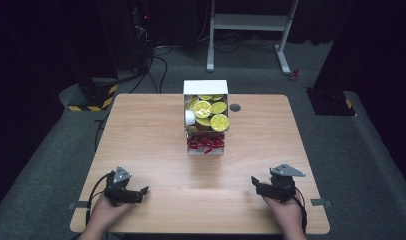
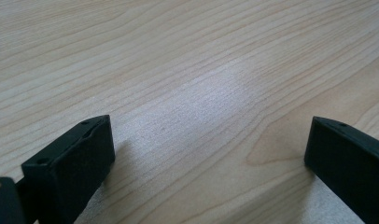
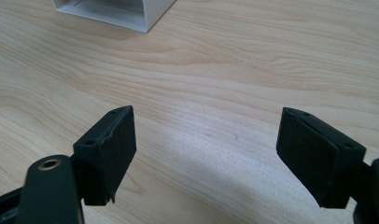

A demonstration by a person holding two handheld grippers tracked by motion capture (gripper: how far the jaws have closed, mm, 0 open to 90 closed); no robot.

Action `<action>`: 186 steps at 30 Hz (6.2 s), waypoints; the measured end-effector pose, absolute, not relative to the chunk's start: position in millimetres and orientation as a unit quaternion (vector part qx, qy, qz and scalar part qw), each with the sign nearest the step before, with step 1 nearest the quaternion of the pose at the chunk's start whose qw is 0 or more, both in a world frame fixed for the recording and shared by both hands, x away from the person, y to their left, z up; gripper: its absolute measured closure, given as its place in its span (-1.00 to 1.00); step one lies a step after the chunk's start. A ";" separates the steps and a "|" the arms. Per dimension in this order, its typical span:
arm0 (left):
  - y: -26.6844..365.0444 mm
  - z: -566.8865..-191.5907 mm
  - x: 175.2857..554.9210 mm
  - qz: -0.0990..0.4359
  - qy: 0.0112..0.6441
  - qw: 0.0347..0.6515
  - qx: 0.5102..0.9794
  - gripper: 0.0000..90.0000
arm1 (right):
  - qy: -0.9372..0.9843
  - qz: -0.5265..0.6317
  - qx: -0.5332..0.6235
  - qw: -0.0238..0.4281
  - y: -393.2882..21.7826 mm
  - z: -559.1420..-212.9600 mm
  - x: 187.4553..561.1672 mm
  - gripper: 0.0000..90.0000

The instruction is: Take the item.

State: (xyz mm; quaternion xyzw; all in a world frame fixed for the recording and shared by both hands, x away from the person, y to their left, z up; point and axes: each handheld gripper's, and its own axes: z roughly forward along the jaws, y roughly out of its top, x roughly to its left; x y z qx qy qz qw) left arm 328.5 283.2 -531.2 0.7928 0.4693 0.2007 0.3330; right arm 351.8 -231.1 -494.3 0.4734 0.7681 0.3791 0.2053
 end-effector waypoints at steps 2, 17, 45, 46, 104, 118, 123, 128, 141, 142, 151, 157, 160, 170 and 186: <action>283.2 -531.2 328.2 0.201 0.469 0.333 0.793 -0.96 | 0.770 0.382 0.468 0.206 -230.0 -492.7 352.0 -0.55; 283.2 -531.4 328.4 0.198 0.467 0.333 0.795 -0.98 | 0.770 0.394 0.447 0.229 -214.7 -481.3 350.3 -0.35; 283.2 -531.3 327.3 0.195 0.463 0.333 0.798 -0.99 | 0.768 0.432 0.413 0.232 -172.4 -447.9 353.9 -0.18; 283.1 -531.2 326.8 0.195 0.462 0.332 0.799 -0.99 | 0.769 0.432 0.411 0.230 -171.0 -447.6 354.6 -0.18; 283.0 -531.0 325.3 0.195 0.460 0.332 0.800 -0.98 | 0.761 0.481 0.357 0.251 -142.7 -369.5 369.4 -0.40; 283.3 -530.8 325.6 0.195 0.458 0.331 0.802 -0.98 | 0.754 0.488 0.349 0.267 -125.1 -349.2 379.3 -0.45; 283.3 -530.8 325.5 0.195 0.458 0.331 0.802 -0.98 | 0.758 0.489 0.334 0.272 -116.3 -341.7 380.4 -0.33; 283.3 -530.8 325.5 0.195 0.458 0.331 0.802 -0.98 | 0.759 0.495 0.327 0.267 -107.1 -336.2 383.4 -0.18; 283.5 -530.8 325.4 0.196 0.455 0.331 0.803 -0.97 | 0.759 0.494 0.320 0.277 -84.4 -324.5 397.3 -0.09; 283.5 -530.8 325.5 0.197 0.454 0.331 0.803 -0.97 | 0.760 0.492 0.322 0.278 -82.7 -323.5 399.2 -0.09; 283.4 -530.9 325.5 0.198 0.451 0.332 0.804 -0.97 | 0.764 0.482 0.333 0.269 -61.5 -326.1 416.8 -0.09; 283.3 -530.8 325.2 0.197 0.449 0.333 0.806 -0.97 | 0.767 0.472 0.339 0.272 -54.6 -328.6 429.9 -0.10; 283.4 -530.9 325.3 0.196 0.449 0.333 0.805 -0.97 | 0.767 0.469 0.341 0.274 -54.5 -329.5 433.7 -0.10; 282.6 -531.1 324.8 0.191 0.450 0.336 0.805 -0.97 | 0.760 0.467 0.353 0.282 -54.1 -324.5 437.0 -0.52; 282.7 -531.1 324.3 0.190 0.449 0.336 0.805 -0.97 | 0.783 0.431 0.357 0.272 -39.8 -326.2 456.1 -0.36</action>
